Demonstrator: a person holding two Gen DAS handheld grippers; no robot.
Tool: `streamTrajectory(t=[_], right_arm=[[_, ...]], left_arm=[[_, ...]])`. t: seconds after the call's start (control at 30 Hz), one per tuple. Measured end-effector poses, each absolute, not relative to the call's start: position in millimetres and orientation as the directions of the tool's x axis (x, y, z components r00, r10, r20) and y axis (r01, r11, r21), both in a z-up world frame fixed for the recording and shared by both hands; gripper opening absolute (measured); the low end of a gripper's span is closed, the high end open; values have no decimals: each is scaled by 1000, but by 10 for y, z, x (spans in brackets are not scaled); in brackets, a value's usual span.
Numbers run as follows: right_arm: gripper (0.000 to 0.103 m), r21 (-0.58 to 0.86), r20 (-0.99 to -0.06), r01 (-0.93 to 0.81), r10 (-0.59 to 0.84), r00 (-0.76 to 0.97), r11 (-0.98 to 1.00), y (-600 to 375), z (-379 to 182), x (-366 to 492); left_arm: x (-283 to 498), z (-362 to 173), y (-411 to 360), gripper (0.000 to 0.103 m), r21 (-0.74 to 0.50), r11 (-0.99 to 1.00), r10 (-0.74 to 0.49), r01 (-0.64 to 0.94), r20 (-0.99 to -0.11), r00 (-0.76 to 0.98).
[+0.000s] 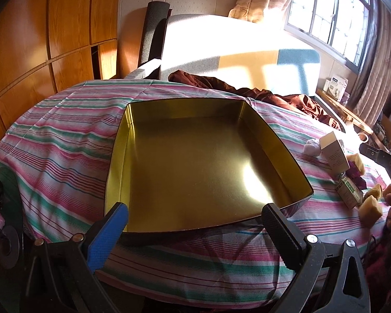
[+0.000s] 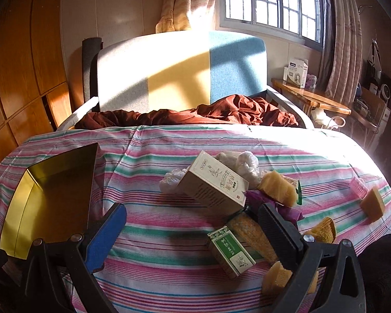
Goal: Organize objects
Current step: 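Swing both tools from the gold tray toward the pile of items, then lower the left tool onto the small green-and-white box and close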
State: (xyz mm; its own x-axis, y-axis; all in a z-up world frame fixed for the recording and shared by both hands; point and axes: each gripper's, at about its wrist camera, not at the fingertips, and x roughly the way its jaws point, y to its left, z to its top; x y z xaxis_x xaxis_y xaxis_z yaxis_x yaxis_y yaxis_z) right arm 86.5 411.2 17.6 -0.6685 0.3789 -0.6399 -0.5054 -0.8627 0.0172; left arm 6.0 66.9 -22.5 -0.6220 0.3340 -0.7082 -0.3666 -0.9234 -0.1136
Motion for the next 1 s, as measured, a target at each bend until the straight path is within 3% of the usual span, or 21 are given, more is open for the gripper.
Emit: streamTrajectory(t=[0.4, 0.5, 1.0], right_arm=[[103, 262, -679, -710, 399, -617, -653, 5379, 103, 1546], [103, 373, -691, -712, 335, -641, -595, 5551, -43, 1652], [103, 490, -635, -662, 287, -717, -567, 5625, -90, 1736]], left_arm=[[45, -73, 1357, 103, -207, -810, 516, -548, -697, -498], [62, -46, 1706, 103, -215, -758, 558, -616, -704, -439], [375, -516, 3557, 103, -87, -369, 605, -925, -779, -168]])
